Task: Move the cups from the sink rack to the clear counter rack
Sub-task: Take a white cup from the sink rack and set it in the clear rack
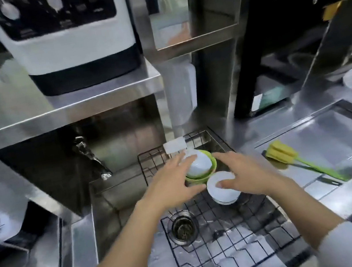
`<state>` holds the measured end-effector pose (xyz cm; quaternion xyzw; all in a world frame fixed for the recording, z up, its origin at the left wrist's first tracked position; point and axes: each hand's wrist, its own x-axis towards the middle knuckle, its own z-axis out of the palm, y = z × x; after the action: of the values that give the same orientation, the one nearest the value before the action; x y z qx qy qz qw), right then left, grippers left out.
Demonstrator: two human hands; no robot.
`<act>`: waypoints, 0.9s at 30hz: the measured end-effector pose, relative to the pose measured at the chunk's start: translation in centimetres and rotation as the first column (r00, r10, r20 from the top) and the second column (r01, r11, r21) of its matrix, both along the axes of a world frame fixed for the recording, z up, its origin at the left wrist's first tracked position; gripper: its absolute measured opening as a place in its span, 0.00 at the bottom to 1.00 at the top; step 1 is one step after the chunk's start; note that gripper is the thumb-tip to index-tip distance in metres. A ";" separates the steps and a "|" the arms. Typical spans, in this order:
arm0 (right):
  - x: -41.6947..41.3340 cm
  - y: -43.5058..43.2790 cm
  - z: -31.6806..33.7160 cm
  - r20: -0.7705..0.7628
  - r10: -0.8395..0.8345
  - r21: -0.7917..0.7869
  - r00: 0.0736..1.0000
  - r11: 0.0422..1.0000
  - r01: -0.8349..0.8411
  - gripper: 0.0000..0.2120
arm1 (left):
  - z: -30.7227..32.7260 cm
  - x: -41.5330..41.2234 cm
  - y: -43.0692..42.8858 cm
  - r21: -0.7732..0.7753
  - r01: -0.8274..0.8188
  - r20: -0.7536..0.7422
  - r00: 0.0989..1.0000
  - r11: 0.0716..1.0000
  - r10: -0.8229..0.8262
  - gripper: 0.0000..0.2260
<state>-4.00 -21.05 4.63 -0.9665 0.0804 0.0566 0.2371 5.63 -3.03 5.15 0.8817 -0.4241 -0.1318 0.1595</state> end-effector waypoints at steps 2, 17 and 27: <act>-0.7 -1.0 -2.1 -0.052 0.037 -0.087 0.998 0.995 -0.041 0.38 | -2.3 -0.9 -1.7 0.055 0.028 0.003 1.000 0.998 -0.028 0.34; -1.9 -2.1 -7.0 -0.037 0.269 -0.536 0.962 0.807 -0.247 0.13 | -9.4 -3.2 -3.9 0.016 0.236 0.227 0.946 0.972 -0.233 0.06; -0.3 -0.7 1.2 0.011 0.176 0.258 0.984 0.951 -0.173 0.04 | -4.1 -3.0 0.1 -0.239 -0.011 -0.181 0.983 0.971 -0.033 0.11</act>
<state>-4.33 -21.79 5.86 -0.9304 -0.0118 0.0931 0.3543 2.64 -2.89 1.07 0.8376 -0.4254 -0.1613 0.3024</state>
